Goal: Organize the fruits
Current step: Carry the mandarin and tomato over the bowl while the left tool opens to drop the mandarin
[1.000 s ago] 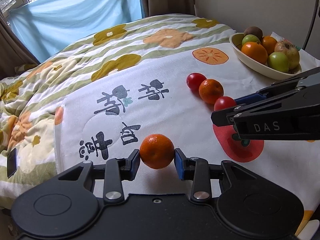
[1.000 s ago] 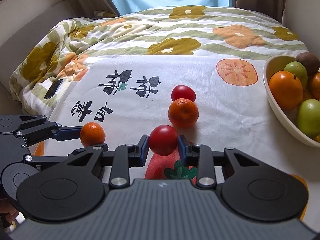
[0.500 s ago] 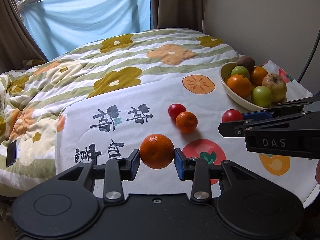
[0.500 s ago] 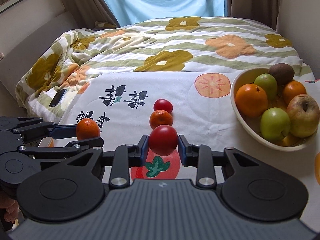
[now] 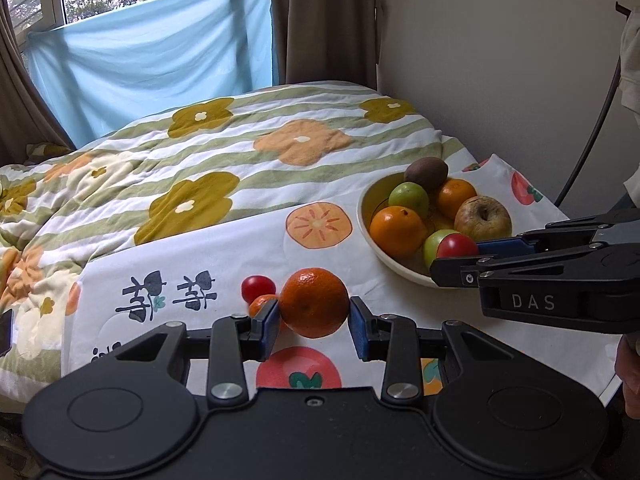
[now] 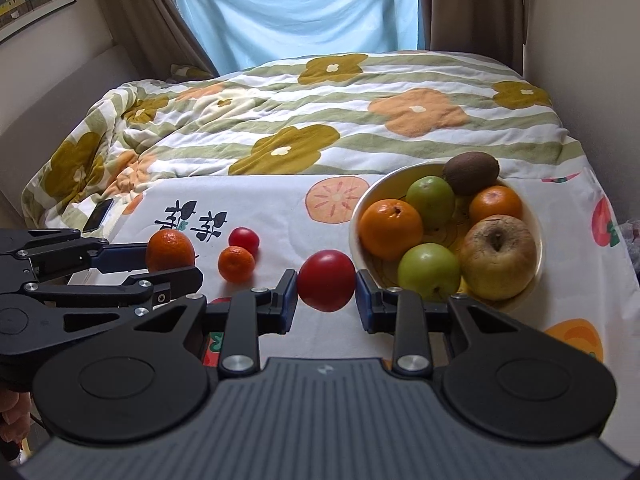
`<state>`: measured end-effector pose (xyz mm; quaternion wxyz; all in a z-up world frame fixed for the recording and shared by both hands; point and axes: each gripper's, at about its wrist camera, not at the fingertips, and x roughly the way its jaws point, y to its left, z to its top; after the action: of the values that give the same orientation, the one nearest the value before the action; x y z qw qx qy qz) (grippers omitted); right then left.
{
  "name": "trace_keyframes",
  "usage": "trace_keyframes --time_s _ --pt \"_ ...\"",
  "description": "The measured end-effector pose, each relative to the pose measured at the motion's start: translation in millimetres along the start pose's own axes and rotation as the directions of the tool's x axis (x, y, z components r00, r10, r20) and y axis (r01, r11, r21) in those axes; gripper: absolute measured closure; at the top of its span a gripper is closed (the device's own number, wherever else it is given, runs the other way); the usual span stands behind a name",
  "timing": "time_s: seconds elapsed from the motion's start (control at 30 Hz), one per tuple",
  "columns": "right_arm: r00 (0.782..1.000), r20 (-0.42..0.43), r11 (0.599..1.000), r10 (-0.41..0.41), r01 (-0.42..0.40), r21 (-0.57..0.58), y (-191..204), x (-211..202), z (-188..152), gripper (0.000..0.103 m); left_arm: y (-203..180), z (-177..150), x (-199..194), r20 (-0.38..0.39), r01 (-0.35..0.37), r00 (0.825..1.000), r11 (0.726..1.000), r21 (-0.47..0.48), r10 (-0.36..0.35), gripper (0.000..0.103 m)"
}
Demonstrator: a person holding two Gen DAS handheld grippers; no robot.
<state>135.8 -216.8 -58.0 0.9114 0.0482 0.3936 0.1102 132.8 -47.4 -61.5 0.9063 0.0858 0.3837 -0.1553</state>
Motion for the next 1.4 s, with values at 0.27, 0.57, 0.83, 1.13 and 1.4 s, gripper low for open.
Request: trace_keyframes --time_s 0.27,0.57,0.83,1.13,1.4 --pt "1.000 0.011 1.000 -0.009 0.009 -0.011 -55.7 -3.7 15.7 0.057 -45.7 28.5 21.2 0.013 0.007 1.000 1.000 0.007 -0.007 0.063" --pt "1.000 0.019 0.999 0.003 -0.002 -0.048 -106.0 14.1 37.8 0.058 -92.1 59.6 62.3 0.016 0.008 1.000 1.000 0.023 -0.009 0.063" --pt "1.000 0.014 0.997 -0.006 0.007 -0.071 -141.2 36.4 49.9 0.058 -109.7 74.8 105.0 -0.012 -0.016 1.000 0.999 0.030 0.016 0.063" --pt "1.000 0.005 0.999 -0.010 0.010 -0.050 -170.5 47.5 54.8 0.058 -131.3 83.3 140.9 -0.058 -0.020 0.998 0.995 0.093 0.026 0.063" --pt "1.000 0.000 0.999 -0.001 0.001 -0.039 -178.8 49.9 54.0 0.058 -130.2 87.2 141.7 -0.048 -0.058 0.997 0.995 0.083 0.062 0.007"
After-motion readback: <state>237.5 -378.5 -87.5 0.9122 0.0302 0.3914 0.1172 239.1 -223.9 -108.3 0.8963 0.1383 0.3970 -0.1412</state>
